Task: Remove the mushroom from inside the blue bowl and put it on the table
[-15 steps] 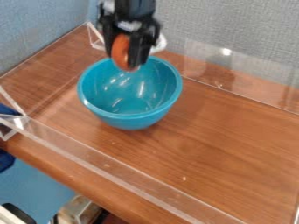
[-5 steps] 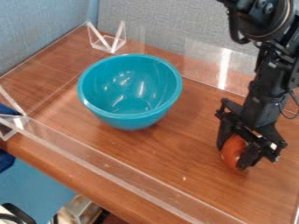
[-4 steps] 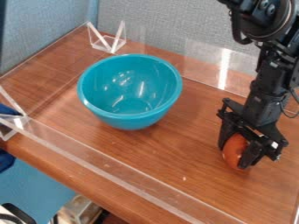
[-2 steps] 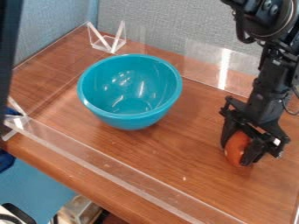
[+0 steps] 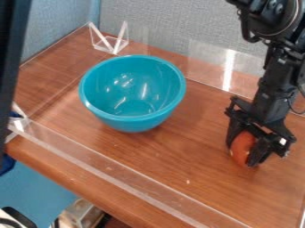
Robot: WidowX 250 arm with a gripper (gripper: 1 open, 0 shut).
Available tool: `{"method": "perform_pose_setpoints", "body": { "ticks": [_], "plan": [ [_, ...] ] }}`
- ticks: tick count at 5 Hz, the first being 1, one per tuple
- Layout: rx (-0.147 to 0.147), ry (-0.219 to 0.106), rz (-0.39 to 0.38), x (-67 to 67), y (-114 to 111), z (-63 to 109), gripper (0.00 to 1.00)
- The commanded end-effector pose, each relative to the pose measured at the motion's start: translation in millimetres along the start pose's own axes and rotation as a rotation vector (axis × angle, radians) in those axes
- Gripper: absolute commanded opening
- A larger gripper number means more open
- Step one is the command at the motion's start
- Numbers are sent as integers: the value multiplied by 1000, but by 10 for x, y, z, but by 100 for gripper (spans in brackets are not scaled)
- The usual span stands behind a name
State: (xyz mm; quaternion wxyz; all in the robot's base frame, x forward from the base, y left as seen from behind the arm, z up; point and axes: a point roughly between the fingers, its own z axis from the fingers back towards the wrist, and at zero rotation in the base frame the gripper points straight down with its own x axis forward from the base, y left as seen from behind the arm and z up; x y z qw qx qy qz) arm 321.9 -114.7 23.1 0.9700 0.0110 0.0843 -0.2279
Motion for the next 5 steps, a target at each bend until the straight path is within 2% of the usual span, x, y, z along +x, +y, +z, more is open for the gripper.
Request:
{"method": "perform_pose_setpoints", "body": {
  "ticks": [1, 5],
  "plan": [
    [-1, -26, 27, 28, 161, 45, 0],
    [-15, -6, 68, -40, 245, 25, 0]
  ]
}}
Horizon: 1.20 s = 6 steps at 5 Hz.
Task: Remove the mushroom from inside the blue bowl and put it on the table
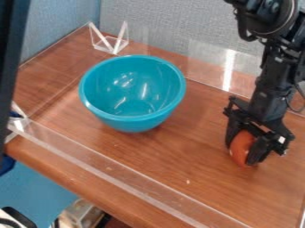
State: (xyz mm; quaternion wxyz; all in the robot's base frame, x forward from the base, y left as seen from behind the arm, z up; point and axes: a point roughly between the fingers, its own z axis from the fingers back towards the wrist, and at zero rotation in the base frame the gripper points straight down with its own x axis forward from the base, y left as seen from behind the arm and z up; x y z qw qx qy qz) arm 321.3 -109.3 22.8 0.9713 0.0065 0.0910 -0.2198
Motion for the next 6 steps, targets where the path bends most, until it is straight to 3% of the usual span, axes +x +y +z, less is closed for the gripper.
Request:
{"method": "perform_pose_setpoints", "body": {
  "ticks": [1, 6],
  "plan": [
    [-6, -11, 62, -26, 220, 32, 0],
    [-23, 16, 107, -104, 302, 17, 0]
  ]
}}
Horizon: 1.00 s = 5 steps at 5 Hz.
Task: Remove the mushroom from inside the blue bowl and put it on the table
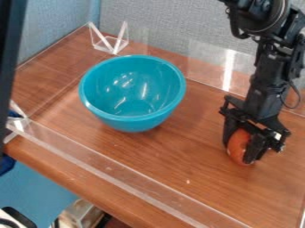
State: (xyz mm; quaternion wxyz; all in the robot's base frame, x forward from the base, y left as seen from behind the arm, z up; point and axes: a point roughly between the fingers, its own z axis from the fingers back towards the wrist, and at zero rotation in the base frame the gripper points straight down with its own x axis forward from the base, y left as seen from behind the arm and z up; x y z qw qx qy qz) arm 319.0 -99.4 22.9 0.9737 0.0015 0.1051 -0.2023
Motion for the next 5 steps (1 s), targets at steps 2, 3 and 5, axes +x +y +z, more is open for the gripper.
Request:
{"method": "perform_pose_setpoints", "body": {
  "ticks": [2, 3, 5],
  "plan": [
    [-12, 4, 90, -68, 249, 23, 0],
    [-15, 12, 98, -86, 256, 20, 100],
    [-12, 18, 113, -114, 260, 41, 100]
  ]
}}
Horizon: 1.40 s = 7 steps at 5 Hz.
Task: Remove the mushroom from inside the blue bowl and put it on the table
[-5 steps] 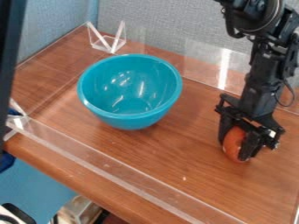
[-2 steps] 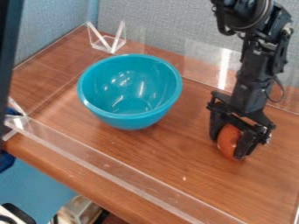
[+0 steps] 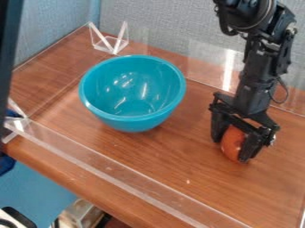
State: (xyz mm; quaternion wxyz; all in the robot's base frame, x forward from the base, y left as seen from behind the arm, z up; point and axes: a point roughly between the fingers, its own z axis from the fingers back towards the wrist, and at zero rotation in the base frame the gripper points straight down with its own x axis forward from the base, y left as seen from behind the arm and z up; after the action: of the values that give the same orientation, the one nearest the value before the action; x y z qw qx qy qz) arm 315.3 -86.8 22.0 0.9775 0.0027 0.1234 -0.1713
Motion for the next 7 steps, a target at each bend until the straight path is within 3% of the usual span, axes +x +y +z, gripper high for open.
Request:
{"method": "perform_pose_setpoints", "body": {
  "ticks": [1, 4, 7],
  "plan": [
    [1, -17, 57, -40, 161, 79, 100],
    [14, -17, 76, -78, 167, 137, 100],
    [64, -69, 106, -274, 171, 468, 100]
  ]
}}
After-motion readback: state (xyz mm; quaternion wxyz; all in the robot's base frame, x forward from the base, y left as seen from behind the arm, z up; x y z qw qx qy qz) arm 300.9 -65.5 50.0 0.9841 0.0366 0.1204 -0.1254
